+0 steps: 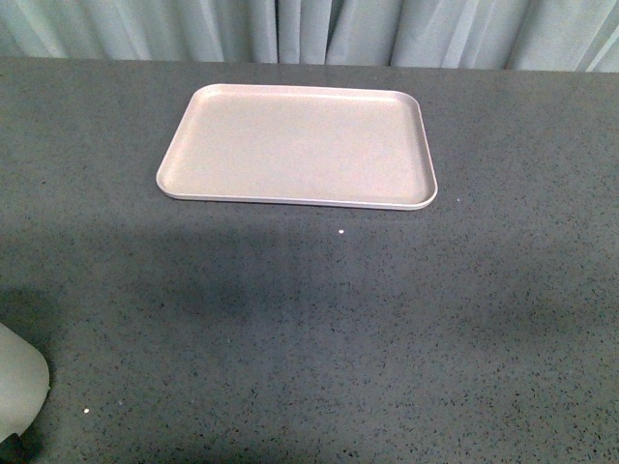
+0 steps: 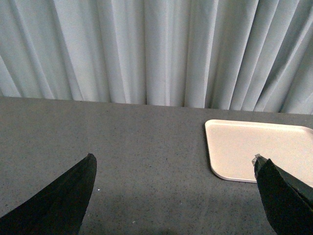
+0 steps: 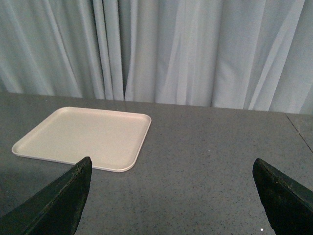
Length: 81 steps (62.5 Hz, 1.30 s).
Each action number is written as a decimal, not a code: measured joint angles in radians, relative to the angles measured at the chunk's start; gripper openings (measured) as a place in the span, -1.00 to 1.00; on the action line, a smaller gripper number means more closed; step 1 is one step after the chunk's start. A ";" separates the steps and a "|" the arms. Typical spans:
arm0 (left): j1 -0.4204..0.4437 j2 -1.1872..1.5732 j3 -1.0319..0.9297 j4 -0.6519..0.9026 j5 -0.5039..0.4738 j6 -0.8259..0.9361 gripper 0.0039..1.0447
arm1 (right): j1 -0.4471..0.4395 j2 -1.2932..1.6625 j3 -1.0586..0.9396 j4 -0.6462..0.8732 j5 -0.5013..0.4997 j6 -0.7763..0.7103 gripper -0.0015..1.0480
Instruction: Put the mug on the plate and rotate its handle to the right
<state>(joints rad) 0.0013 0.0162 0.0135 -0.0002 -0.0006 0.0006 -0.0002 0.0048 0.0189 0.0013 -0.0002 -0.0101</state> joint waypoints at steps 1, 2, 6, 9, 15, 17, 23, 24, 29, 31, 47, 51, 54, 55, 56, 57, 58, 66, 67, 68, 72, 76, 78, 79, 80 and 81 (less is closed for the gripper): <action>0.000 0.000 0.000 0.000 0.000 0.000 0.83 | 0.000 0.000 0.000 0.000 0.000 0.000 0.82; 0.000 0.000 0.000 0.000 0.000 0.000 0.83 | 0.000 0.000 0.000 0.000 0.000 0.000 0.82; 0.000 0.000 0.000 0.000 0.000 0.000 0.83 | 0.000 0.000 0.000 0.000 0.000 0.000 0.82; 0.000 0.000 0.000 0.000 0.000 0.000 0.83 | 0.000 0.000 0.000 0.000 0.000 0.000 0.82; 0.000 0.000 0.000 0.000 0.000 0.000 0.83 | 0.000 0.000 0.000 0.000 0.000 0.000 0.82; 0.000 0.000 0.000 0.000 0.000 0.000 0.83 | 0.000 0.000 0.000 0.000 0.000 0.000 0.82; 0.000 0.000 0.000 0.000 0.000 0.000 0.83 | 0.000 0.000 0.000 0.000 0.000 0.000 0.82; 0.000 0.000 0.000 0.000 0.000 0.000 0.83 | 0.000 0.000 0.000 0.000 0.000 0.000 0.82; 0.000 0.000 0.000 0.000 0.000 0.000 0.83 | 0.000 0.000 0.000 0.000 0.000 0.000 0.82; 0.000 0.000 0.000 0.000 0.000 0.000 0.83 | 0.000 0.000 0.000 0.000 0.000 0.000 0.82; 0.125 0.380 0.215 -0.382 0.245 -0.028 0.83 | 0.000 0.000 0.000 0.000 0.000 0.000 0.82; 0.166 0.501 0.264 -0.356 0.279 0.003 0.83 | 0.000 0.000 0.000 0.000 0.000 0.000 0.82; 0.187 0.568 0.295 -0.326 0.292 0.023 0.83 | 0.000 0.000 0.000 0.000 0.000 0.000 0.82; 0.195 0.599 0.310 -0.313 0.290 0.037 0.83 | 0.000 0.000 0.000 0.000 0.000 0.000 0.82; 0.198 0.613 0.316 -0.306 0.287 0.048 0.83 | 0.000 0.000 0.000 0.000 0.000 0.000 0.82; 0.203 0.643 0.330 -0.293 0.285 0.061 0.83 | 0.000 0.000 0.000 0.000 0.000 0.000 0.82; 0.206 0.657 0.336 -0.287 0.285 0.068 0.83 | 0.000 0.000 0.000 0.000 0.000 0.000 0.82; 0.218 0.802 0.388 -0.241 0.268 0.137 0.83 | 0.000 0.000 0.000 0.000 0.000 0.000 0.82; 0.217 0.821 0.393 -0.237 0.270 0.143 0.83 | 0.000 0.000 0.000 0.000 0.000 0.000 0.82; 0.217 0.830 0.396 -0.234 0.272 0.147 0.83 | 0.000 0.000 0.000 0.000 0.000 0.000 0.82; 0.214 0.885 0.399 -0.218 0.282 0.165 0.83 | 0.000 0.000 0.000 0.000 0.000 0.000 0.82; 0.209 0.938 0.399 -0.203 0.282 0.190 0.83 | 0.000 0.000 0.000 0.000 0.000 0.000 0.82; 0.208 0.954 0.399 -0.195 0.282 0.199 0.83 | 0.000 0.000 0.000 0.000 0.000 0.000 0.82; 0.206 0.971 0.399 -0.189 0.282 0.208 0.83 | 0.000 0.000 0.000 0.000 0.000 0.000 0.82; 0.206 0.979 0.400 -0.186 0.282 0.216 0.83 | 0.000 0.000 0.000 0.000 0.000 0.000 0.82; 0.206 0.995 0.401 -0.181 0.282 0.225 0.83 | 0.000 0.000 0.000 0.000 0.000 0.000 0.82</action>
<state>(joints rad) 0.2073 1.0115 0.4145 -0.1810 0.2817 0.2256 -0.0002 0.0048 0.0189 0.0013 -0.0002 -0.0101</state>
